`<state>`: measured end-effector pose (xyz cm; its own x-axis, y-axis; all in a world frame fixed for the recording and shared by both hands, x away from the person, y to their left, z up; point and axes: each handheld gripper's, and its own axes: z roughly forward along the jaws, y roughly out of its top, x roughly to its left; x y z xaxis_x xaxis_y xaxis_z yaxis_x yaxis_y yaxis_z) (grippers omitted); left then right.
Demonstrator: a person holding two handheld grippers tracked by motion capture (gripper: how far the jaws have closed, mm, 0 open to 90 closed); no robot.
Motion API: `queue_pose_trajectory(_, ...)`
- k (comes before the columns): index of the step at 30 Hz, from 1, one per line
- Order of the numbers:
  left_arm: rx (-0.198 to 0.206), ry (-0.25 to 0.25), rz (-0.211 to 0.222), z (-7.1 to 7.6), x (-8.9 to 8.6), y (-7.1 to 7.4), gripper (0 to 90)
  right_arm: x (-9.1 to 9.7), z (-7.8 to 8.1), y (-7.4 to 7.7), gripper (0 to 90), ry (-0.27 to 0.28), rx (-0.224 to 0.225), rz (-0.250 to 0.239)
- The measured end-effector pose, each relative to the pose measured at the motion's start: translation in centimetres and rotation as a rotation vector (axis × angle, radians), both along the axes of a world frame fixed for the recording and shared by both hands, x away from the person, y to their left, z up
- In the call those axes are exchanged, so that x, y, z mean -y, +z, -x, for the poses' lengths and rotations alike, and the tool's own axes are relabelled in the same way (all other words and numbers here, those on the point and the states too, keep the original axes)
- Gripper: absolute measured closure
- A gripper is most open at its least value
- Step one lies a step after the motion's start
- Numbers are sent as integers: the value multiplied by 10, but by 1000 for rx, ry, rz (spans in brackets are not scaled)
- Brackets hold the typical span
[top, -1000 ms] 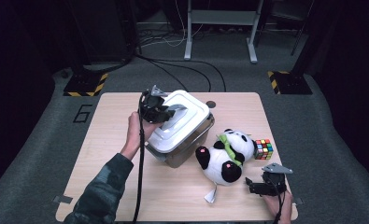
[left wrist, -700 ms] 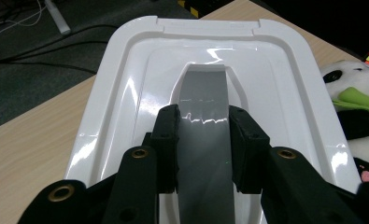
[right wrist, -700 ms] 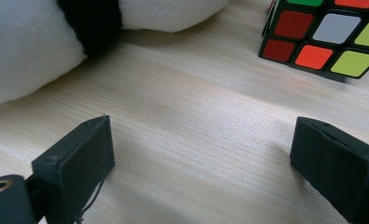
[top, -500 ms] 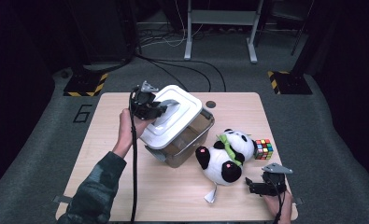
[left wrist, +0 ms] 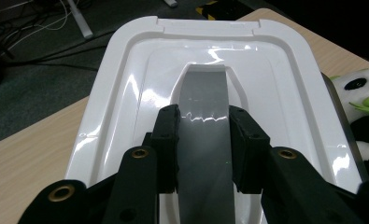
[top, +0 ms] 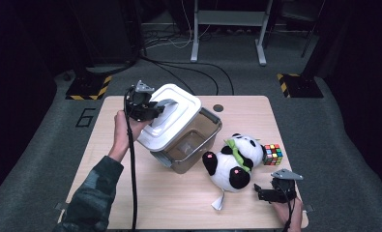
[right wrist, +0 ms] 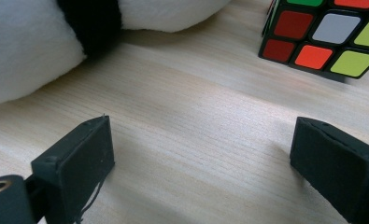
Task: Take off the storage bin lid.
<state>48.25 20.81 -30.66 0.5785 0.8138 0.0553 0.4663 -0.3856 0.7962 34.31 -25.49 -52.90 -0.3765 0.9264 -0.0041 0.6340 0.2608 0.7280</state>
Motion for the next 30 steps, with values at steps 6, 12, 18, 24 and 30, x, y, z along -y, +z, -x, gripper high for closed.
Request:
queue_pose_trajectory(6,6,28,5,-1,-12,3,669,0,0,0,55,0,0,0)
queue_pose_trajectory(12,9,60,2,-2,-25,4,669,0,0,0,55,0,0,0)
queue_pose_trajectory(18,9,99,12,-3,-39,3,669,0,0,0,55,1,0,1)
queue_pose_trajectory(24,13,145,28,-5,-53,0,668,0,0,0,55,3,0,2)
queue_pose_trajectory(30,10,195,37,-7,-70,-6,668,0,0,0,55,3,0,2)
